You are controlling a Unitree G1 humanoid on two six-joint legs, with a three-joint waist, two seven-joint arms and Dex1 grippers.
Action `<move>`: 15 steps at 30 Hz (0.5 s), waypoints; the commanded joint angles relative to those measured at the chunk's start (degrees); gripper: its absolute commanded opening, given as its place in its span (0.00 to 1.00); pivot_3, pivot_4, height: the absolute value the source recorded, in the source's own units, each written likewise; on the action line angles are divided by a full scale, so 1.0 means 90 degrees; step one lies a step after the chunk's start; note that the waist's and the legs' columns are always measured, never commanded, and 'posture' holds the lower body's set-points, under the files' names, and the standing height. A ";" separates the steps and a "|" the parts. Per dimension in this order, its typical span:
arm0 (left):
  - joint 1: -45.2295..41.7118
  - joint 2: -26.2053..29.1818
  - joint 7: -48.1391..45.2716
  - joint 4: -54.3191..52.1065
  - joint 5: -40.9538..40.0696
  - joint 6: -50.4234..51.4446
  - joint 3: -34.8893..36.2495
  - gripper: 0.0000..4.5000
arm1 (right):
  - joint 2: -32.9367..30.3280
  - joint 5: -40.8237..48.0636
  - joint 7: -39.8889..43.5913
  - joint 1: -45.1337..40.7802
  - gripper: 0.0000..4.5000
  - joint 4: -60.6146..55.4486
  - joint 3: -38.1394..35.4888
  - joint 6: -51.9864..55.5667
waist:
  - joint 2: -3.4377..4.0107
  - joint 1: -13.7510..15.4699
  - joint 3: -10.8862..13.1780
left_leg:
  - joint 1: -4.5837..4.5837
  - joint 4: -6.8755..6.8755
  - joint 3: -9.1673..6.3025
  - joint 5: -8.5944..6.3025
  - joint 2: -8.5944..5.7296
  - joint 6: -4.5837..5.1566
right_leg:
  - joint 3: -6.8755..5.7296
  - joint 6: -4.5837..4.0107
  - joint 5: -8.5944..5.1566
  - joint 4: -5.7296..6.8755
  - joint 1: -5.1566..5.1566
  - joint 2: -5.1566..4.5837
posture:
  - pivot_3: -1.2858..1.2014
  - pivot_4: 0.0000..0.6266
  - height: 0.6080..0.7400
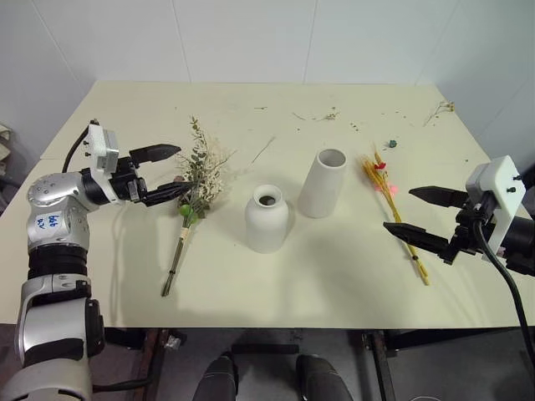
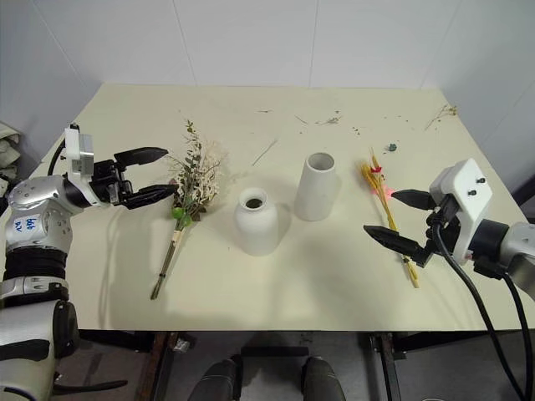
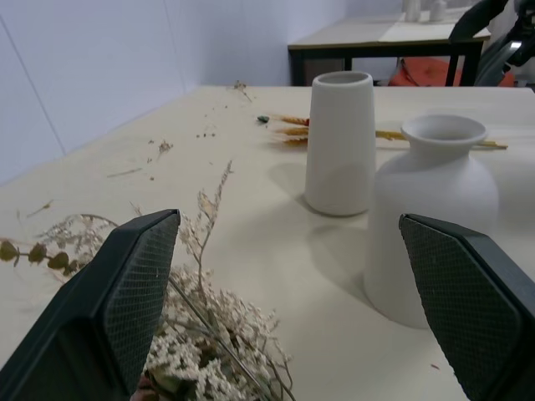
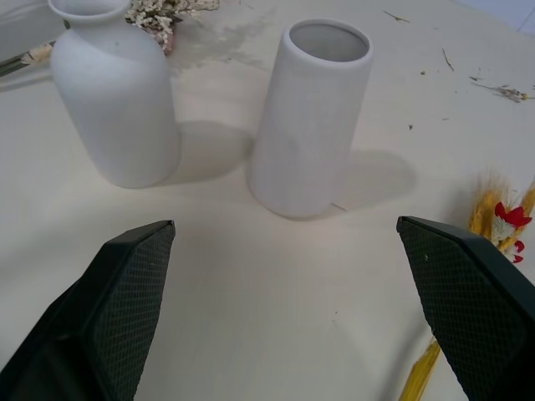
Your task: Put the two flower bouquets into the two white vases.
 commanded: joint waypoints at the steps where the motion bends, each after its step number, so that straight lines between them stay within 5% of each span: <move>1: -0.0214 -0.0051 -0.0031 0.0075 -0.0123 -0.0188 0.0121 1.00 | -0.0015 -0.0015 -0.0127 -0.0148 1.00 -0.0074 -0.0184 -0.0133 | 0.0000 0.0000 0.0000 | 0.0000 0.0000 0.0000 0.0000 0.0000 0.0000 | 0.0000 0.0000 0.0000 0.0000 0.0000 0.0000 | 0.52 0.24 1.00; 7: -0.0081 -0.0152 -0.0087 -0.0231 -0.0284 0.0070 0.0138 1.00 | -0.0050 -0.0580 -0.0484 -0.0256 1.00 0.0222 0.0192 -0.0245 | 0.0000 -0.0020 0.0000 | 0.0001 0.0000 0.0000 -0.0001 0.0002 0.0001 | 0.0001 0.0000 0.0000 0.0001 0.0000 0.0002 | 0.52 0.24 1.00; 15: 0.0019 -0.0082 -0.0117 -0.0452 -0.0551 0.0243 0.0347 1.00 | 0.0143 -0.1411 -0.1658 -0.1248 1.00 0.1293 0.1619 0.1009 | 0.0000 -0.0032 0.0000 | 0.0003 0.0003 0.0004 -0.0001 0.0001 0.0001 | 0.0010 -0.0003 0.0002 0.0000 -0.0001 0.0001 | 0.52 0.24 1.00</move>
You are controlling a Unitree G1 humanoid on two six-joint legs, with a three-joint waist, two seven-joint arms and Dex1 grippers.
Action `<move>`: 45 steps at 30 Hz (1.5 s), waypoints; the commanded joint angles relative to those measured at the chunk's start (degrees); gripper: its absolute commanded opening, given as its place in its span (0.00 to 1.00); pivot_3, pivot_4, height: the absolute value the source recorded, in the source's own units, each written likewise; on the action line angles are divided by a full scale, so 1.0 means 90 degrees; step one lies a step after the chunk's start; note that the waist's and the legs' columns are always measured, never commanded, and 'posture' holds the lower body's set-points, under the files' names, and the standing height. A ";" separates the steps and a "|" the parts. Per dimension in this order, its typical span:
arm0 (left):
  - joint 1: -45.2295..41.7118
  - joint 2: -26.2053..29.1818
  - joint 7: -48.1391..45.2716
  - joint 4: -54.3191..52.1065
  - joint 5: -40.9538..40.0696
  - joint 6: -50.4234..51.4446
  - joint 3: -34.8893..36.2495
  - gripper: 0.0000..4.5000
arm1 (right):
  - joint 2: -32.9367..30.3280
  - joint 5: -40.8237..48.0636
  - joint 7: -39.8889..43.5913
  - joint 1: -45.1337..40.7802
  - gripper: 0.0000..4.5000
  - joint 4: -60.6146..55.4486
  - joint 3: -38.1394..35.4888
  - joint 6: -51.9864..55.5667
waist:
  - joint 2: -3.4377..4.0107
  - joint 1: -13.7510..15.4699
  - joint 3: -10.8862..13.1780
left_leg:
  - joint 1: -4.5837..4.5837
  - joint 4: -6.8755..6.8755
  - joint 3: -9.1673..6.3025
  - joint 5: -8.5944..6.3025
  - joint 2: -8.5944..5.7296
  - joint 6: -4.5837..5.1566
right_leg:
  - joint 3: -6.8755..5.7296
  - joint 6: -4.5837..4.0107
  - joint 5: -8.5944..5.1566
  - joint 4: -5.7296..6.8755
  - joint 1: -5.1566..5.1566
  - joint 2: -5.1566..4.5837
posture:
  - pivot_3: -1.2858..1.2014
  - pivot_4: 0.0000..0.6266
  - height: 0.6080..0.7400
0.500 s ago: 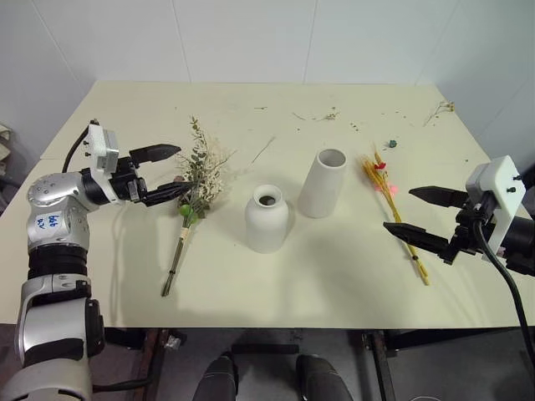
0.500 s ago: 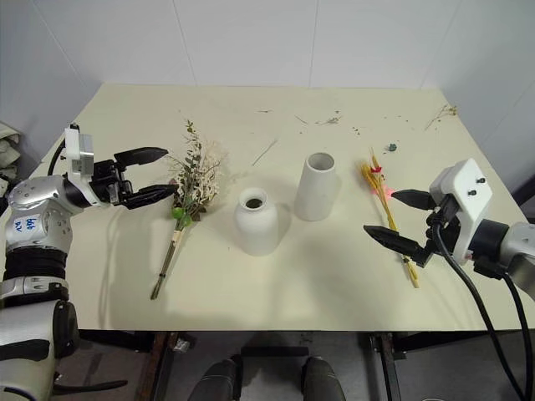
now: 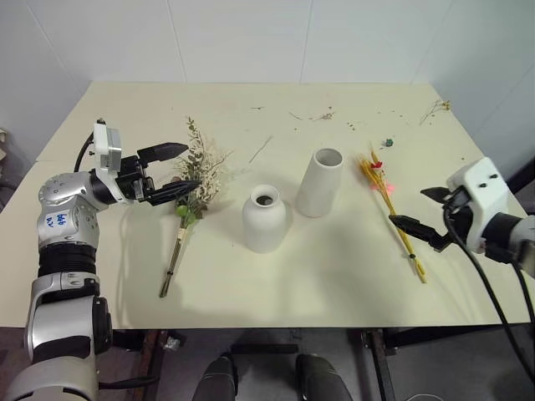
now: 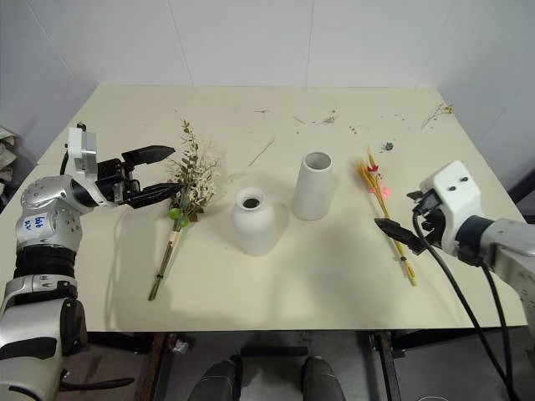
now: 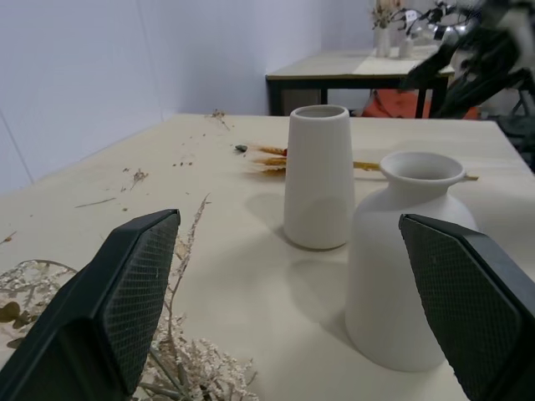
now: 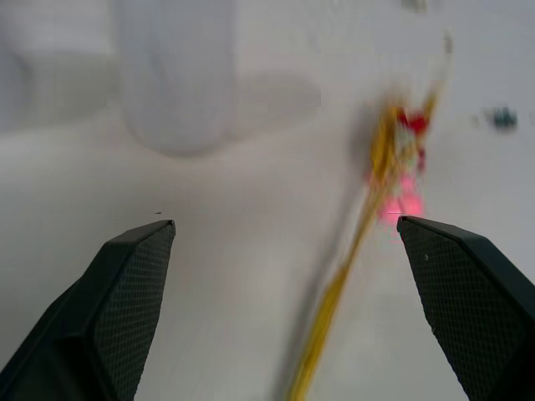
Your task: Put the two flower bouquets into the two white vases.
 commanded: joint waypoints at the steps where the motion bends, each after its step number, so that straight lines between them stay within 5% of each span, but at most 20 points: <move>1: 0.0001 0.0111 0.0111 -0.0323 -0.0267 0.0027 0.0302 1.00 | 0.0127 -0.0431 -0.0456 -0.0802 1.00 0.0811 0.0588 0.0564 | 0.0000 -0.0009 0.0000 | -0.0003 0.0000 0.0003 0.0000 0.0000 0.0000 | 0.0004 0.0000 0.0001 0.0000 -0.0004 0.0000 | 0.52 0.24 1.00; 11: 0.0254 0.0514 0.0304 -0.0854 -0.0341 0.0545 0.0408 1.00 | 0.1033 -0.1522 -0.0404 -0.2546 1.00 0.3670 0.1920 0.0222 | 0.0001 -0.0003 0.0000 | -0.0004 -0.0008 0.0011 -0.0002 0.0000 0.0006 | 0.0013 0.0004 0.0006 0.0003 -0.0014 0.0004 | 0.52 0.24 1.00; 20: 0.0387 0.0613 0.0486 -0.1297 -0.0416 0.0770 0.0493 1.00 | 0.1484 -0.2178 -0.0318 -0.3359 1.00 0.5283 0.2100 -0.0306 | 0.0001 -0.0009 0.0000 | -0.0004 -0.0007 0.0015 -0.0003 -0.0001 0.0006 | 0.0016 0.0010 0.0009 0.0005 -0.0015 0.0005 | 0.52 0.24 1.00; 23: 0.0396 0.0777 0.0473 -0.1345 -0.0420 0.0847 0.0544 1.00 | 0.1719 -0.2162 -0.0537 -0.3291 0.87 0.5251 0.1874 -0.0245 | 0.0000 -0.0025 0.0000 | -0.0002 -0.0005 0.0014 -0.0002 0.0000 0.0006 | 0.0016 0.0010 0.0010 0.0008 -0.0015 0.0007 | 0.52 0.24 1.00; 34: 0.0288 0.0738 0.0477 -0.1257 -0.0355 0.0809 0.0401 1.00 | 0.1866 -0.2164 -0.0571 -0.2870 0.03 0.4606 0.1597 -0.0246 | -0.0001 0.0008 -0.0001 | 0.0000 0.0006 0.0016 -0.0002 -0.0002 0.0005 | 0.0021 0.0016 0.0014 0.0009 -0.0006 0.0007 | 0.52 0.24 1.00; 45: 0.0026 0.0651 0.0367 -0.0968 -0.0275 0.0737 0.0159 1.00 | 0.1949 -0.2300 -0.1423 -0.3326 0.01 0.4391 0.0604 -0.1799 | 0.0000 -0.0031 0.0000 | -0.0001 -0.0003 0.0019 -0.0002 -0.0002 0.0005 | 0.0024 0.0017 0.0014 0.0007 -0.0015 0.0008 | 0.52 0.24 1.00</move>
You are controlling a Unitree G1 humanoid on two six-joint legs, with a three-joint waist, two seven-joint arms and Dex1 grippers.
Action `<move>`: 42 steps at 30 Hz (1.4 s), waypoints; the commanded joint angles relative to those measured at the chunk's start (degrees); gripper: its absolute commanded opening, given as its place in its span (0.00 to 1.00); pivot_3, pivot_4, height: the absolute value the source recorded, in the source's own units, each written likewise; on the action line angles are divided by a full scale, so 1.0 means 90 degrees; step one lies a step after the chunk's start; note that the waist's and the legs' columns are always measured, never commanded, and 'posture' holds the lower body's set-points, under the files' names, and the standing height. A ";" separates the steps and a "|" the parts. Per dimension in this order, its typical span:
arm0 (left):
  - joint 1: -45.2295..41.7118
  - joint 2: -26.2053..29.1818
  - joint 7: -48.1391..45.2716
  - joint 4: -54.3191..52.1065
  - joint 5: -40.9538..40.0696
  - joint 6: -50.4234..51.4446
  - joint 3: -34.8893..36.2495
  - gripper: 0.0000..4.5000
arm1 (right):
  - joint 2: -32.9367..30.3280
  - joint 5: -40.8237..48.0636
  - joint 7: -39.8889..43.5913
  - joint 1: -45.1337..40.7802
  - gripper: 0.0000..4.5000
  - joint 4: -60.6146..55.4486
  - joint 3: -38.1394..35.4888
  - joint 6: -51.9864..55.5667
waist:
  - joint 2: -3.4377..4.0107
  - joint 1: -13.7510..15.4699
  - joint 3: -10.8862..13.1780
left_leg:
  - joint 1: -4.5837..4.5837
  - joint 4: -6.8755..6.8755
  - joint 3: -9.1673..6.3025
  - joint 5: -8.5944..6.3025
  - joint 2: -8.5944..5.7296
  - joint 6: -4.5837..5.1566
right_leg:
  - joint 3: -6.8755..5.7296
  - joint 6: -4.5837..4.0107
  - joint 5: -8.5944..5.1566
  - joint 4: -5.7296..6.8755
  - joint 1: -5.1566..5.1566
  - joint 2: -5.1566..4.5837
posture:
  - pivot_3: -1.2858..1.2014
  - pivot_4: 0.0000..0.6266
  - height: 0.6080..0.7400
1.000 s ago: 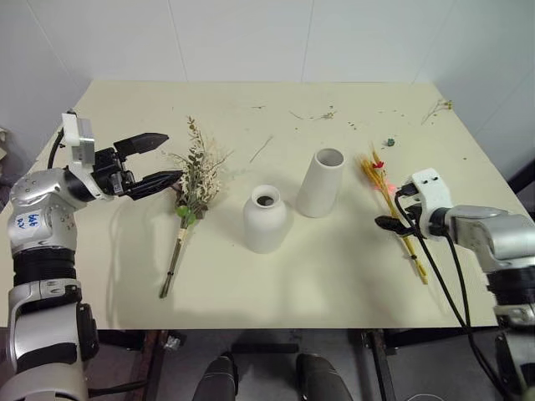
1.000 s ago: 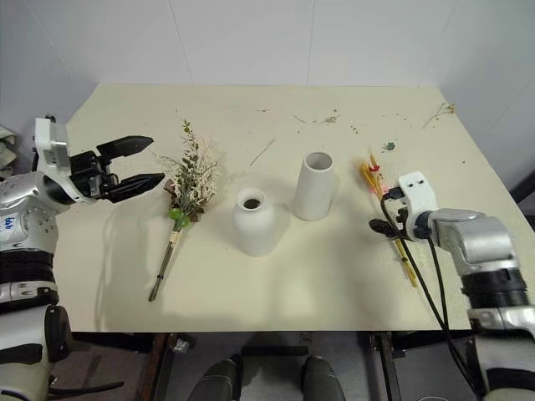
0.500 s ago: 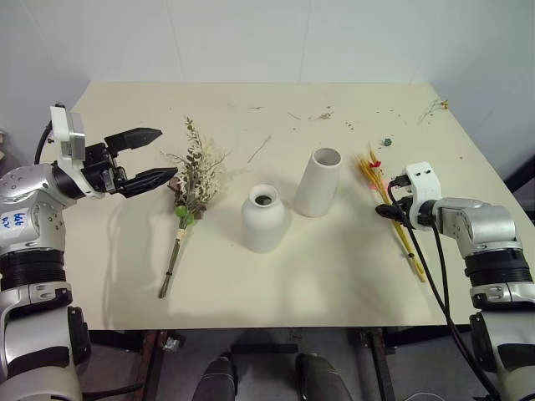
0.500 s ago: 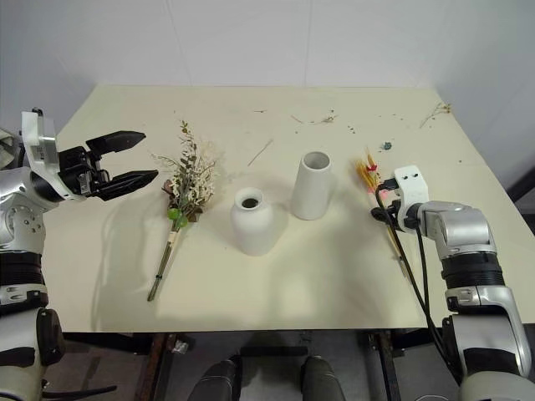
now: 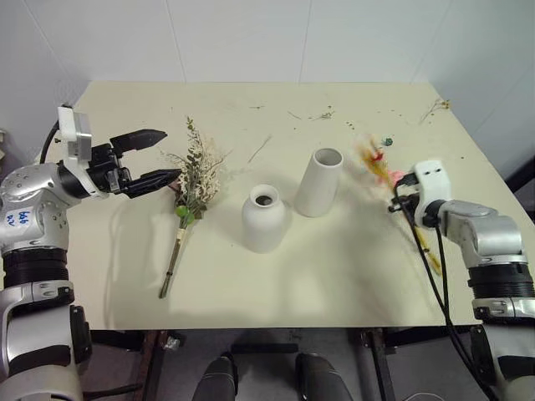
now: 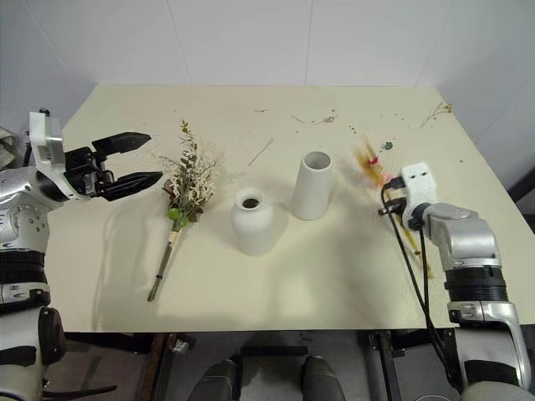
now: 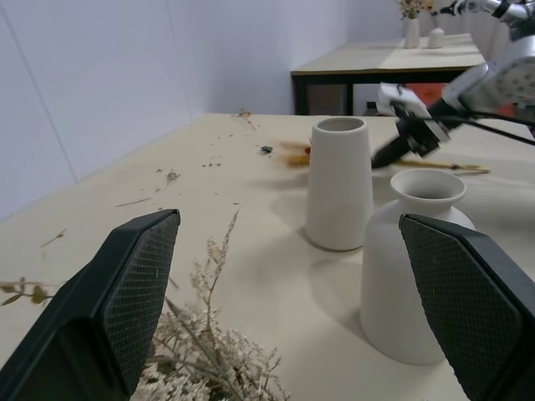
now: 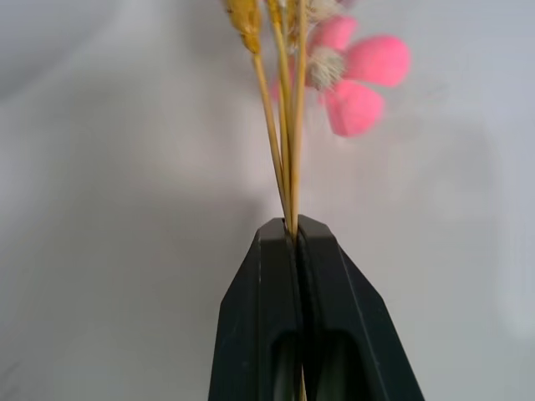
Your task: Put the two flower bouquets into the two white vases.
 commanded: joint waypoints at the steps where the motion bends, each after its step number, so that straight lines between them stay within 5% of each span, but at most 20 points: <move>1: -0.0239 0.0024 -0.0077 0.0088 0.0006 -0.0084 -0.0008 1.00 | 0.0076 -0.0032 -0.0372 -0.0556 0.01 -0.0185 -0.0574 -0.1129 | 0.0000 -0.0031 0.0000 | 0.0001 -0.0001 0.0000 0.0000 0.0001 0.0000 | 0.0000 0.0000 0.0000 0.0001 0.0000 0.0001 | 0.52 0.24 1.00; 7: -0.0388 -0.0037 -0.0185 0.0240 0.0017 -0.0140 -0.0097 1.00 | 0.0812 0.0331 -0.0499 -0.1503 0.01 -0.0527 -0.1061 -0.3231 | 0.0001 -0.0113 0.0000 | 0.0001 -0.0013 0.0001 0.0000 0.0002 0.0000 | 0.0000 0.0000 0.0000 -0.0001 -0.0002 0.0001 | 0.52 0.24 1.00; 18: -0.0252 -0.0053 -0.0140 0.0100 -0.0044 -0.0151 -0.0050 1.00 | 0.2786 0.1421 -0.0124 -0.2261 0.01 -0.1321 -0.0754 -0.4091 | 0.0001 -0.0153 0.0000 | 0.0001 -0.0030 0.0000 0.0001 0.0006 0.0000 | 0.0000 0.0001 -0.0001 0.0027 -0.0010 0.0002 | 0.52 0.24 1.00; 33: 0.0343 0.0026 0.0190 -0.0640 -0.0230 0.0087 0.0223 1.00 | 0.3335 0.0961 0.0586 -0.2074 0.01 0.0574 -0.0330 -0.5510 | 0.0003 -0.0153 0.0001 | 0.0000 -0.0042 0.0000 0.0002 0.0007 -0.0003 | 0.0002 -0.0005 -0.0004 0.0035 -0.0025 0.0004 | 0.52 0.24 1.00; 42: 0.0594 0.0015 0.0391 -0.0941 -0.0278 0.0226 0.0328 1.00 | 0.3502 0.1049 0.0712 -0.1436 0.01 0.0106 -0.0093 -0.5312 | 0.0003 -0.0165 0.0001 | 0.0000 -0.0054 0.0000 0.0003 0.0009 -0.0004 | 0.0003 -0.0010 -0.0007 0.0035 -0.0031 0.0006 | 0.52 0.24 1.00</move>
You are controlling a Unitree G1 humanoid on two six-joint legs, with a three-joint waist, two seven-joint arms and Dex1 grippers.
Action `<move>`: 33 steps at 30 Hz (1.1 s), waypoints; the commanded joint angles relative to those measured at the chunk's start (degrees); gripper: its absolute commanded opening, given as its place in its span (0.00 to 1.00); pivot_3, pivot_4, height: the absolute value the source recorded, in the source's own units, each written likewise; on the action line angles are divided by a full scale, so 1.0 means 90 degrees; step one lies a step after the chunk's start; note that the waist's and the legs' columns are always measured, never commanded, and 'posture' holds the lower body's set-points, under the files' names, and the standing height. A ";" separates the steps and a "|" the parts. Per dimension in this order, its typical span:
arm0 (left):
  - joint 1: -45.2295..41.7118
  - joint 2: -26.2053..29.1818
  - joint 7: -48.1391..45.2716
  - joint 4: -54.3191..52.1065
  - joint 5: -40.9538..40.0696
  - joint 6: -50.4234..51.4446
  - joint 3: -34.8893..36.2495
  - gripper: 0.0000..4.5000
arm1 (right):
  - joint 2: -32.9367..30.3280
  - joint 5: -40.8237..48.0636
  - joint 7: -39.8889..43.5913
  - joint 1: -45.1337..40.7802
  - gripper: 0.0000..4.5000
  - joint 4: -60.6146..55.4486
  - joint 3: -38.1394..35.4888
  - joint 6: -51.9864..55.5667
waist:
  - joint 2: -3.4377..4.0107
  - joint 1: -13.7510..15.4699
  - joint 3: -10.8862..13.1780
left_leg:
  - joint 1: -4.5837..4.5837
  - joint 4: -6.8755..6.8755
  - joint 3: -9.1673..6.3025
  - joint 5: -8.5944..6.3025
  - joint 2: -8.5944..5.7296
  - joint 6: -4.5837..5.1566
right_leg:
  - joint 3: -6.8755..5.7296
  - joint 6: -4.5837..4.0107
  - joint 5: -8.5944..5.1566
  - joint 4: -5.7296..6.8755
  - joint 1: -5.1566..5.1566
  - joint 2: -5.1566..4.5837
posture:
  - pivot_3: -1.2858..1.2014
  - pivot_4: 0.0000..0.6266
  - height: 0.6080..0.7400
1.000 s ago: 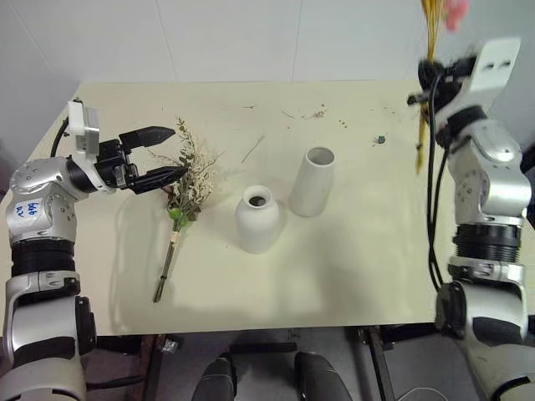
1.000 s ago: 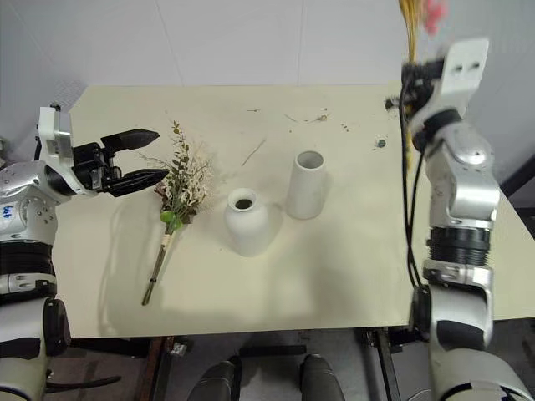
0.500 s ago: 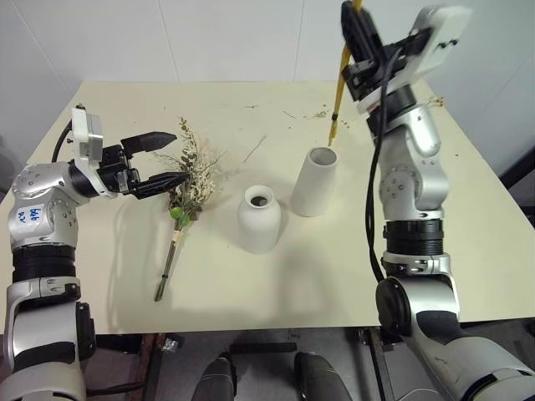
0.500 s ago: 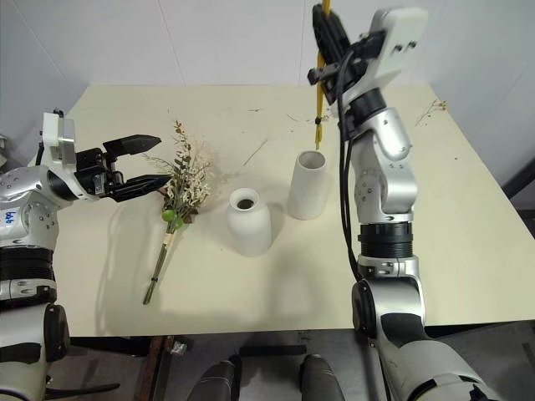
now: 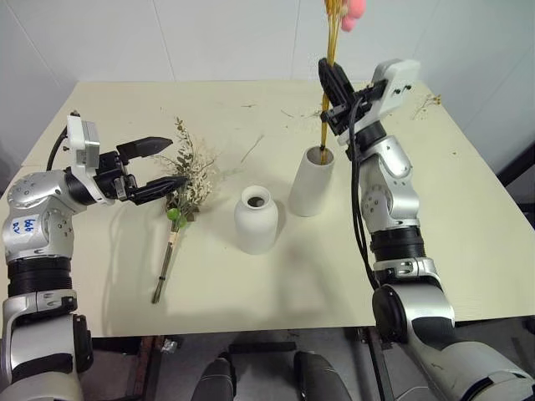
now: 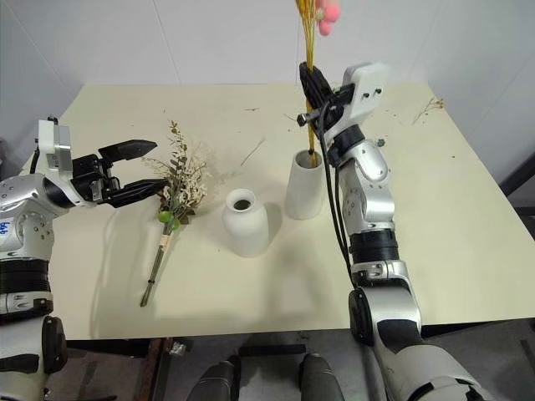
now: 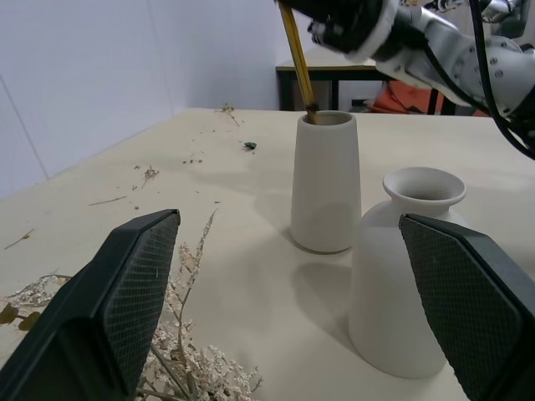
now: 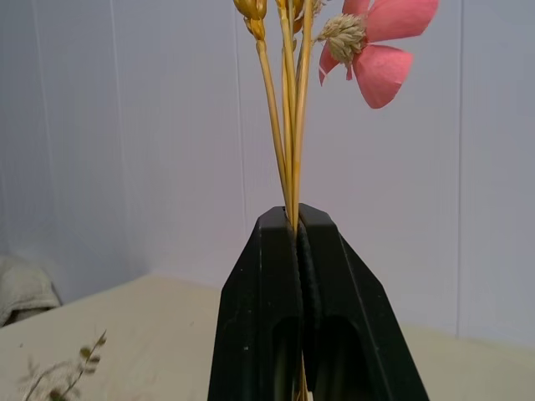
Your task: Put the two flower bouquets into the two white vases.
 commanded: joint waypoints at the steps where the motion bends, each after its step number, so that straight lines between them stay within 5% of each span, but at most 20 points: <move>1: 0.0090 0.0104 0.0092 -0.0314 -0.0180 0.0008 0.0238 1.00 | 0.0111 0.0092 0.0064 0.0161 0.01 -0.0677 0.0126 0.0104 | 0.0000 -0.0003 0.0000 | 0.0000 0.0001 0.0000 0.0000 0.0000 0.0000 | 0.0001 0.0000 0.0000 0.0001 -0.0001 0.0000 | 0.52 0.24 1.00; 3: 0.0126 0.0076 0.0130 -0.0336 -0.0178 0.0010 0.0237 1.00 | 0.0150 0.0074 0.0023 0.0338 0.01 -0.0871 0.0188 0.0169 | 0.0000 -0.0002 0.0000 | 0.0000 0.0000 0.0000 0.0001 0.0000 -0.0001 | 0.0001 0.0000 0.0000 0.0001 -0.0004 0.0000 | 0.52 0.24 1.00; 6: 0.0127 0.0035 0.0174 -0.0315 -0.0155 -0.0013 0.0211 1.00 | 0.0122 0.0024 -0.0042 0.0502 0.15 -0.1059 0.0208 0.0246 | 0.0000 0.0010 0.0000 | 0.0000 0.0001 0.0000 0.0001 0.0000 -0.0002 | 0.0001 -0.0001 0.0000 -0.0001 -0.0006 0.0000 | 0.52 0.24 1.00; 11: 0.0067 -0.0002 0.0239 -0.0262 -0.0115 -0.0053 0.0169 1.00 | -0.0250 0.0040 0.0015 0.0643 0.52 -0.1632 0.0131 0.0583 | 0.0000 0.0017 0.0000 | 0.0000 0.0005 0.0000 0.0004 -0.0001 -0.0006 | 0.0001 -0.0002 -0.0001 -0.0005 -0.0007 0.0000 | 0.52 0.24 1.00; 17: 0.0094 0.0046 0.0465 -0.0405 -0.0010 -0.0051 0.0136 1.00 | -0.1681 0.0438 0.0745 0.1403 0.98 -0.3134 0.0108 0.2057 | -0.0001 0.0087 0.0000 | -0.0003 0.0004 0.0000 0.0004 -0.0001 -0.0005 | 0.0001 -0.0003 -0.0002 -0.0009 -0.0007 -0.0002 | 0.52 0.24 1.00; 26: 0.0545 0.0266 0.1973 -0.1369 0.0474 0.0823 0.0070 1.00 | -0.4353 0.2465 0.2418 0.2804 1.00 -0.5158 -0.0645 0.4737 | -0.0001 0.0146 0.0000 | 0.0003 0.0010 0.0006 0.0003 0.0002 -0.0003 | 0.0007 -0.0009 -0.0006 -0.0015 -0.0004 0.0000 | 0.52 0.24 1.00; 33: 0.1208 0.0617 0.3534 -0.2758 0.0975 0.2807 -0.0111 1.00 | -0.4835 0.2722 0.2473 0.3328 1.00 -0.5244 -0.1097 0.5048 | -0.0004 0.0164 0.0000 | 0.0002 0.0038 0.0008 0.0001 0.0001 -0.0002 | 0.0008 -0.0008 -0.0004 -0.0020 0.0008 -0.0001 | 0.52 0.24 1.00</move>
